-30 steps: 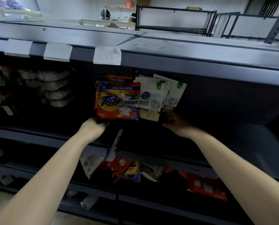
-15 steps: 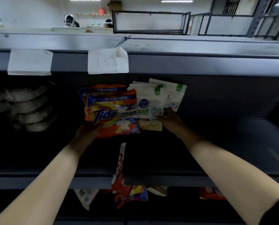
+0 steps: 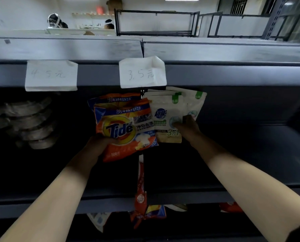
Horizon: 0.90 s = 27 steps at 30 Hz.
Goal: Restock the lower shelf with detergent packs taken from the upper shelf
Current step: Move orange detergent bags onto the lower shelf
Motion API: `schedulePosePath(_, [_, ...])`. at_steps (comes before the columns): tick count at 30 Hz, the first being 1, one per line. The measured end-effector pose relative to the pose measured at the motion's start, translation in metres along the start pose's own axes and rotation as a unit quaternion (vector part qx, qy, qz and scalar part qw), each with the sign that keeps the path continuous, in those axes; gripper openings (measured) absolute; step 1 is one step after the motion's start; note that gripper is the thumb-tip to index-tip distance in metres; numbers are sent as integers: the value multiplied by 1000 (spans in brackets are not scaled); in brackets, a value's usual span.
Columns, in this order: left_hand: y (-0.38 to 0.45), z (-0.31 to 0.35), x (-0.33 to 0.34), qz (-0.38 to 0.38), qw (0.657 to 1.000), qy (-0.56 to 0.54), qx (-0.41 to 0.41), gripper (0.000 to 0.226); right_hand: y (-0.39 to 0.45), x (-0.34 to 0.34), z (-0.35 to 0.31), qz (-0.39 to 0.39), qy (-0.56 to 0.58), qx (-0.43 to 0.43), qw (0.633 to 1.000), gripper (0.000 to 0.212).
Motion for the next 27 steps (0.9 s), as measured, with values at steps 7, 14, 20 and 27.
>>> schedulePosePath(7, [-2,11,-13,37,999,6,32,57,-10,0,4,-15,67,28,997,52])
schedulePosePath(14, [-23,28,2,-39,985,-132,105,40,-28,9,17,-114,89,40,989,47])
schedulePosePath(20, [-39,36,-3,55,978,-130,152,40,-37,3,21,-135,50,59,988,48])
schedulePosePath(27, [-56,44,-26,168,953,-123,220,15,-48,-13,19,-132,30,39,990,42])
Point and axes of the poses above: each hand's wrist, its own y-axis towards the middle knuckle, its own x-axis out of the palm, z = x × y, the point moved 8 cm from there along y, towards the middle knuckle, and after that the axes turned 11 degrees about y, right-handed, at the moved point
